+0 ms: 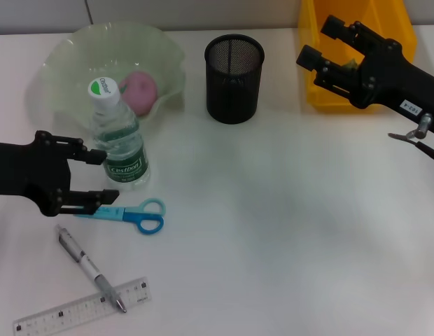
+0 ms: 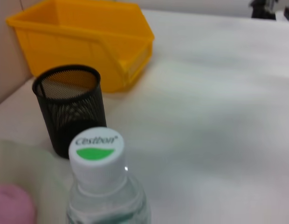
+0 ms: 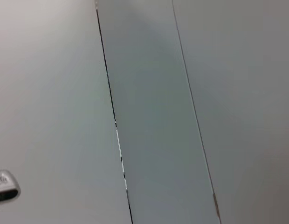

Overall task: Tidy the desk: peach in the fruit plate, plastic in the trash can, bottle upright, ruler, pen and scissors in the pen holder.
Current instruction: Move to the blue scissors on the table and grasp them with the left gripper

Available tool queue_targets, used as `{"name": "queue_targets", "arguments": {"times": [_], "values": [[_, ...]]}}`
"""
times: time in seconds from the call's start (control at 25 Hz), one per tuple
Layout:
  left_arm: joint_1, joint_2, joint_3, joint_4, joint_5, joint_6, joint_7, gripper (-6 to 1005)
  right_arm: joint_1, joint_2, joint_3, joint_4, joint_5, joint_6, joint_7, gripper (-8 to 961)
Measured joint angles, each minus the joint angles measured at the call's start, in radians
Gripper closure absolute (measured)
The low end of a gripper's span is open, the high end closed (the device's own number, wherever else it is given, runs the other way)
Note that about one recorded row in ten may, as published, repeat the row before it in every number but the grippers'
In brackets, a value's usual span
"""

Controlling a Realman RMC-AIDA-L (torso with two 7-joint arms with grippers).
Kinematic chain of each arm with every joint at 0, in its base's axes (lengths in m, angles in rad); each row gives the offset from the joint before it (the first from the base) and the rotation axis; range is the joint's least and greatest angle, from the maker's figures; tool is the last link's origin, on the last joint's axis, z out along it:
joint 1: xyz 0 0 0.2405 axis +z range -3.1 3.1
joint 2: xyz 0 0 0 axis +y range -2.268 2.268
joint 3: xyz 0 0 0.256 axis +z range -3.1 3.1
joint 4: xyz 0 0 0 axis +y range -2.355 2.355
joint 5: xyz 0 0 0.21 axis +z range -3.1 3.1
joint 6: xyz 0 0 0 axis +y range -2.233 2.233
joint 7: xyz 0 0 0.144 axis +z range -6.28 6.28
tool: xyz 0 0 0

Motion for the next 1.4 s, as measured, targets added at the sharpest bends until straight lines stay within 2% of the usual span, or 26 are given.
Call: {"name": "queue_targets", "arguments": {"times": [0.16,0.36,0.56,0.72,0.76,0.88,1.04,1.08,1.16,1.2,1.28,1.4], "values": [[-0.012,0.004,-0.004,-0.001,0.041,0.016,0.006,350,0.016,0.001,0.005,0.022,0.021,0.004,0.040,166],[-0.031,-0.008,0.008,0.021,0.128,0.045,0.005,351,0.035,-0.001,0.000,0.023,0.037,0.024,0.080,166],[-0.037,-0.009,0.038,0.033,0.149,0.079,0.014,355,0.037,-0.003,-0.001,0.016,0.034,0.033,0.109,166],[-0.061,-0.009,0.045,0.041,0.206,0.073,0.009,358,0.045,-0.003,-0.001,0.017,0.033,0.036,0.123,167],[-0.088,-0.009,0.045,0.039,0.265,0.068,0.003,359,0.053,-0.002,-0.002,0.018,0.031,0.036,0.126,167],[-0.128,-0.010,0.045,0.019,0.324,0.064,-0.001,361,0.060,-0.001,-0.005,0.022,0.031,0.039,0.127,167],[-0.128,-0.010,0.045,0.019,0.324,0.064,-0.001,365,0.068,0.002,-0.036,0.025,0.034,0.063,0.121,167],[-0.177,-0.013,0.054,-0.011,0.365,0.061,-0.008,366,0.071,0.002,-0.042,0.029,0.034,0.069,0.119,167],[-0.185,-0.015,0.079,-0.016,0.378,0.050,-0.016,367,0.073,0.002,-0.043,0.032,0.035,0.070,0.119,167],[-0.189,-0.016,0.151,-0.018,0.396,0.017,-0.050,368,0.075,0.002,-0.043,0.038,0.035,0.071,0.119,167],[-0.193,-0.016,0.200,-0.014,0.412,-0.005,-0.074,368,0.077,0.002,-0.046,0.040,0.034,0.072,0.118,167],[-0.203,-0.016,0.229,-0.016,0.426,-0.011,-0.092,369,0.077,0.002,-0.051,0.041,0.032,0.072,0.118,167]]}}
